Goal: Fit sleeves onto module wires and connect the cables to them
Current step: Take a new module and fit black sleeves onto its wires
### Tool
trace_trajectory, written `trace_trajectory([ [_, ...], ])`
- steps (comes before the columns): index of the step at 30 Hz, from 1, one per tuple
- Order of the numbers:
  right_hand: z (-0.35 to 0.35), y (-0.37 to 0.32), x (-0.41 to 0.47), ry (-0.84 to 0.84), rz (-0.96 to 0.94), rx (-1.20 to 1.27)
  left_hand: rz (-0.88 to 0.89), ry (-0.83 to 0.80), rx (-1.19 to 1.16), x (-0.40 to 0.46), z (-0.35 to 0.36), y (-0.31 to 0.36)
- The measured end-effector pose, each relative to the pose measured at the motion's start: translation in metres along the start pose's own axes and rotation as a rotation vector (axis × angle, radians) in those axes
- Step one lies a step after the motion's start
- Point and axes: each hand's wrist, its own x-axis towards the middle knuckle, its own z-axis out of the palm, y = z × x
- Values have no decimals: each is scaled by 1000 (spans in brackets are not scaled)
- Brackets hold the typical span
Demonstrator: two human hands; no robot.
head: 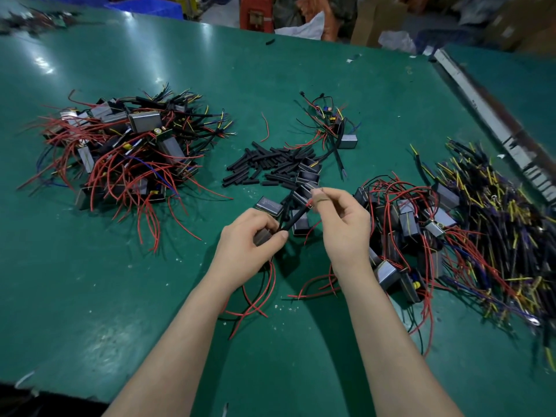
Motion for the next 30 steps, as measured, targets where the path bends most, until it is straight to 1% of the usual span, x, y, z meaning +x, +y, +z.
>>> trace_trajectory([
  [3, 1, 0, -1, -12, -6, -10, -7, -13, 1, -1, -1, 1],
  [6, 1, 0, -1, -65, 10, 39, -1, -13, 31, -2, 0, -1],
  [10, 2, 1, -3, -157, 35, 25, -7, 90, -81, -1, 0, -2],
  [12, 4, 1, -4, -184, 63, 7, -13, 101, -109, 0, 0, -5],
  [15, 7, -2, 2, -146, 95, 19, -109, 96, -212, 3, -1, -9],
  [18, 10, -10, 17, -94, 58, -64, -164, 115, -280, 6, -1, -11],
  [20, 15, -17, 35, -118, 19, -212, -182, 132, -307, 8, -1, -11],
  [21, 20, -20, 47, -164, -1, -336, -188, 143, -324, 9, -1, -11],
  [23, 36, -26, 73, -306, -50, -601, -195, 163, -352, 10, 1, -9],
  [26, 66, -24, 108, -513, -180, -967, -185, 188, -332, 11, 1, -9],
  [28, 83, -17, 123, -596, -231, -1182, -182, 186, -326, 12, 0, -10],
  [30, 94, -7, 133, -659, -244, -1334, -179, 183, -339, 12, 0, -12],
])
